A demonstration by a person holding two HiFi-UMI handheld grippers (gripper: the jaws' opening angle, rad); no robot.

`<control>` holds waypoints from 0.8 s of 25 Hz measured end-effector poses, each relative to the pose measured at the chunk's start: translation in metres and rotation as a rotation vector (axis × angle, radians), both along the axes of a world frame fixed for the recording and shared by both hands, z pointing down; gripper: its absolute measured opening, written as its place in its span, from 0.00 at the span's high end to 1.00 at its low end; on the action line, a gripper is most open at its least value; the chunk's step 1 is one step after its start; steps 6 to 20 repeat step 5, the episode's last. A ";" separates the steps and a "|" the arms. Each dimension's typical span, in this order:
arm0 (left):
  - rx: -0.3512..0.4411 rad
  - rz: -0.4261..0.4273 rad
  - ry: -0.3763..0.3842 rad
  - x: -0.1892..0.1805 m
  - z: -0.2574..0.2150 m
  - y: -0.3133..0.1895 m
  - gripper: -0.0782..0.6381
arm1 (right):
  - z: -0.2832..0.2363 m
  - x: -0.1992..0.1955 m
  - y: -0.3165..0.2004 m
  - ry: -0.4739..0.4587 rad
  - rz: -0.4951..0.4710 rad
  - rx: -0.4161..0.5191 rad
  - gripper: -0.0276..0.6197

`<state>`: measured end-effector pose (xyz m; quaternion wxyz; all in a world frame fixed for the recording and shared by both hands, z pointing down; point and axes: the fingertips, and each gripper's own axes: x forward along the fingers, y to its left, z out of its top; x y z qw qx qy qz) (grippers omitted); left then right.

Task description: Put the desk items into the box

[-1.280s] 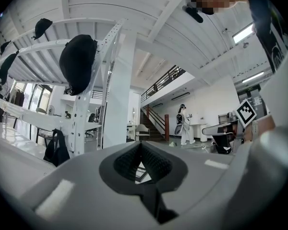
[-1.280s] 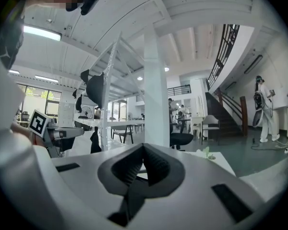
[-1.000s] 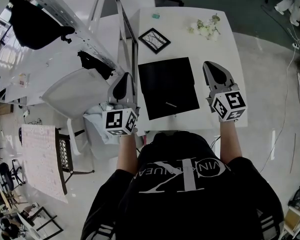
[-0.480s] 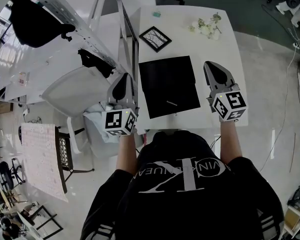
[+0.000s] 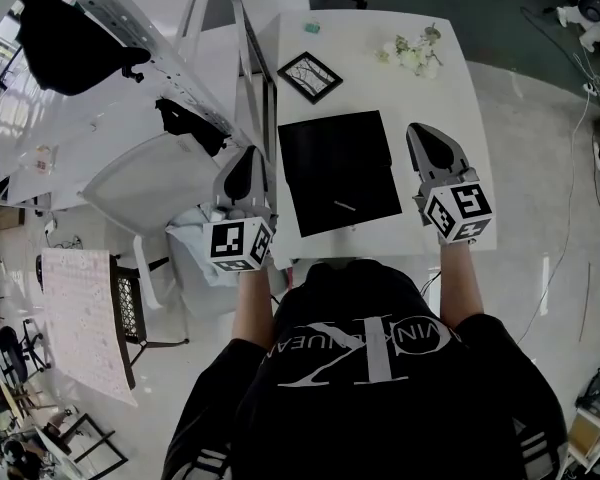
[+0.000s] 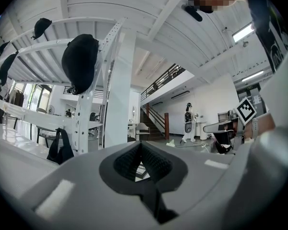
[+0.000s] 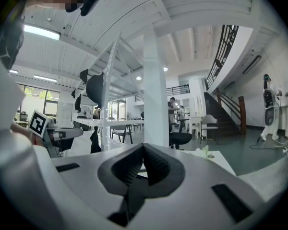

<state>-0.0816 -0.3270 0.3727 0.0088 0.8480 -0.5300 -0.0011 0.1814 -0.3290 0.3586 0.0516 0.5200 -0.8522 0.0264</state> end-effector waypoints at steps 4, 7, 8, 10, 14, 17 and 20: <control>0.001 0.004 0.003 0.000 -0.001 0.000 0.90 | -0.001 0.001 0.001 -0.002 0.008 0.002 0.94; 0.002 0.004 0.004 -0.001 -0.001 -0.001 0.90 | -0.001 0.001 0.000 -0.002 0.010 0.004 0.94; 0.002 0.004 0.004 -0.001 -0.001 -0.001 0.90 | -0.001 0.001 0.000 -0.002 0.010 0.004 0.94; 0.002 0.004 0.004 -0.001 -0.001 -0.001 0.90 | -0.001 0.001 0.000 -0.002 0.010 0.004 0.94; 0.002 0.004 0.004 -0.001 -0.001 -0.001 0.90 | -0.001 0.001 0.000 -0.002 0.010 0.004 0.94; 0.002 0.004 0.004 -0.001 -0.001 -0.001 0.90 | -0.001 0.001 0.000 -0.002 0.010 0.004 0.94; 0.002 0.004 0.004 -0.001 -0.001 -0.001 0.90 | -0.001 0.001 0.000 -0.002 0.010 0.004 0.94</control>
